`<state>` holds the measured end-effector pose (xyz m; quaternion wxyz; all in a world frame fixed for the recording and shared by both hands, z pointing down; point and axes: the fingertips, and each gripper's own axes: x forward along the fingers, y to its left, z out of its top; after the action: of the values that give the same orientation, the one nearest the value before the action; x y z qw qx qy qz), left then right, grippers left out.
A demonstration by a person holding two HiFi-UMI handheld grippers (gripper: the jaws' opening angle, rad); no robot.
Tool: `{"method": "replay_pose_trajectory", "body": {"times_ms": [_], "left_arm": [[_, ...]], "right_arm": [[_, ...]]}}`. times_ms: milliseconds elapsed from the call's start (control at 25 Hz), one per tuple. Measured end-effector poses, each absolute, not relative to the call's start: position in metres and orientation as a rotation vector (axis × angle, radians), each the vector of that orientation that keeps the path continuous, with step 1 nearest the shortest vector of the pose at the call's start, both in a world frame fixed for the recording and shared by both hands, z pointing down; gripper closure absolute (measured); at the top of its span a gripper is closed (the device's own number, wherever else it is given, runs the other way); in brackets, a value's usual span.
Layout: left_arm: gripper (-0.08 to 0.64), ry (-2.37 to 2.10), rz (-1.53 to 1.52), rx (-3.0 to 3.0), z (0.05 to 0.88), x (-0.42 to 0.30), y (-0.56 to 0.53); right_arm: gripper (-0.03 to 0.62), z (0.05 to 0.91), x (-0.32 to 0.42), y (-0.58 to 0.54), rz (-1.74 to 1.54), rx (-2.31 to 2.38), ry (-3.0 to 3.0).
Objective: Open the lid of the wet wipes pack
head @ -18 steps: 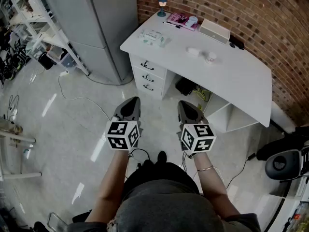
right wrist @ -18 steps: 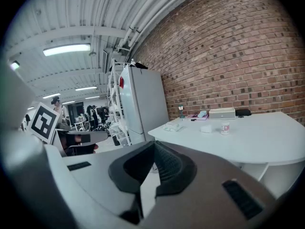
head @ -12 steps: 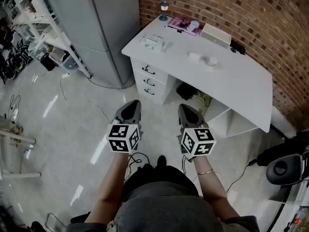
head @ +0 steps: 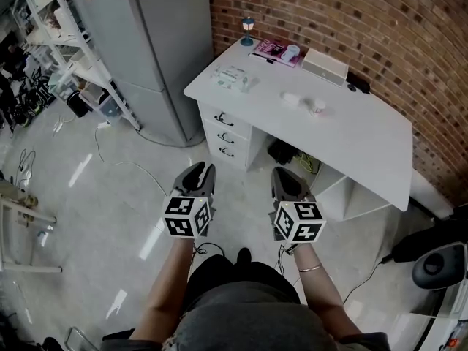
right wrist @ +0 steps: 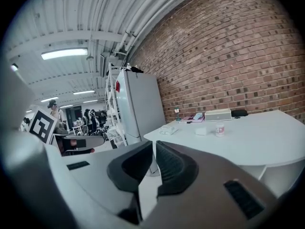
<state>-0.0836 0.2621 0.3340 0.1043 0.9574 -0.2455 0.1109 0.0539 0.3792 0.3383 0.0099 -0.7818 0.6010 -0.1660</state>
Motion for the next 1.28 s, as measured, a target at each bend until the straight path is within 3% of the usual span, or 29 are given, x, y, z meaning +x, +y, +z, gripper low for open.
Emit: {"method": "replay_pose_trajectory", "body": {"times_ms": [600,1280], "left_arm": [[0.422,-0.767,0.317,2.811,0.335,-0.063,0.239],[0.396,-0.707,0.352,2.792,0.359,0.005,0.092]], "right_arm": [[0.481,0.342,0.068,0.357,-0.545,-2.391,1.946],[0.485,0.355,0.129,0.214,-0.592,-2.445,1.923]]}}
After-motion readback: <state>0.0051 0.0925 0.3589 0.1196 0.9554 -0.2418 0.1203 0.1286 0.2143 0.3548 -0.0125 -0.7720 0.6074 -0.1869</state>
